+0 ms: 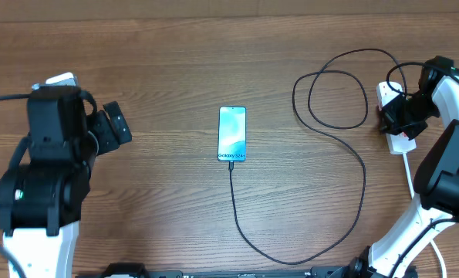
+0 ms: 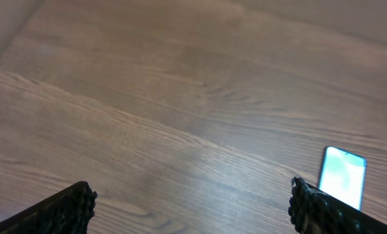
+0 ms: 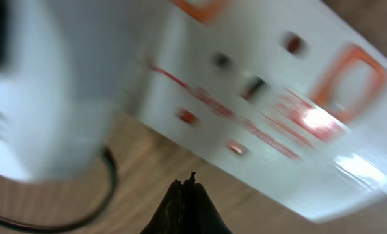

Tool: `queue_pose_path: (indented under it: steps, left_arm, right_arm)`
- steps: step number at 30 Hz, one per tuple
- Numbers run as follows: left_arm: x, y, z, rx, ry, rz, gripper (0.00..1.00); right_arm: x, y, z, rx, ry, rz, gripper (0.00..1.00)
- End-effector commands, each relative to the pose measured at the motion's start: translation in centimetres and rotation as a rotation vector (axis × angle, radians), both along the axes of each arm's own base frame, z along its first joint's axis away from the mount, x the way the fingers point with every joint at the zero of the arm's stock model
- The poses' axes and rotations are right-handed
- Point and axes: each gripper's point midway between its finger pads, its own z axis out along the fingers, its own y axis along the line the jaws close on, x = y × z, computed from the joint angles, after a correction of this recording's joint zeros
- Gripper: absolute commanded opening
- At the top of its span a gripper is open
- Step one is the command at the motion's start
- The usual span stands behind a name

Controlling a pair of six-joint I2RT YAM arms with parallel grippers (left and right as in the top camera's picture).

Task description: Plug charger to phone and switch on socket

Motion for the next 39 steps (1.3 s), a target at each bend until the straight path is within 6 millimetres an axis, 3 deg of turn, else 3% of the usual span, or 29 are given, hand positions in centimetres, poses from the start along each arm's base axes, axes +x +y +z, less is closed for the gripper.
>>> queue_pose_path:
  steps: [1,4,7,9,14,18,20,22,23,24,30,39]
  left_arm:
    - [-2.3,-0.8,2.7,-0.001,-0.103,-0.070,1.00]
    - [-4.1,-0.9,4.0,-0.005,-0.164,-0.081,1.00]
    - [-5.6,-0.9,4.7,-0.012,-0.200,-0.074,1.00]
    - [-5.9,-1.0,4.8,-0.016,-0.206,-0.077,0.99]
    - [-5.9,-1.8,4.0,-0.047,-0.171,-0.114,0.99]
    - [-5.7,-1.8,3.7,-0.047,-0.158,-0.114,0.99]
    - [-5.6,-1.8,3.6,-0.047,-0.153,-0.114,1.00]
    - [-5.5,-1.8,3.6,-0.047,-0.152,-0.114,1.00]
    - [-5.5,-1.8,3.6,-0.047,-0.152,-0.114,1.00]
    - [-5.5,-1.8,3.6,-0.047,-0.151,-0.114,1.00]
    - [-5.4,-1.8,3.5,-0.047,-0.148,-0.114,1.00]
    - [-5.4,-1.8,3.5,-0.047,-0.148,-0.114,1.00]
  right_arm:
    - [-0.7,-1.8,5.1,-0.118,-0.056,0.008,0.04]
    - [-1.9,-0.9,9.9,-0.161,-0.119,0.020,0.04]
    - [-3.0,1.3,15.4,-0.182,-0.241,0.052,0.04]
    - [-3.6,3.3,18.6,-0.181,-0.336,0.086,0.04]
    - [-6.4,10.7,27.0,-0.130,-0.628,0.235,0.04]
    - [-9.5,14.4,30.9,-0.111,-0.777,0.312,0.05]
    - [-10.9,15.6,32.4,-0.104,-0.837,0.350,0.25]
    - [-12.1,16.4,33.3,-0.094,-0.877,0.375,0.49]
    - [-12.8,16.6,33.6,-0.092,-0.891,0.383,0.66]
    - [-13.2,16.7,33.8,-0.091,-0.899,0.387,1.00]
    - [-15.4,16.6,32.8,-0.082,-0.836,0.389,1.00]
    - [-15.8,15.8,31.6,-0.115,-0.771,0.384,1.00]
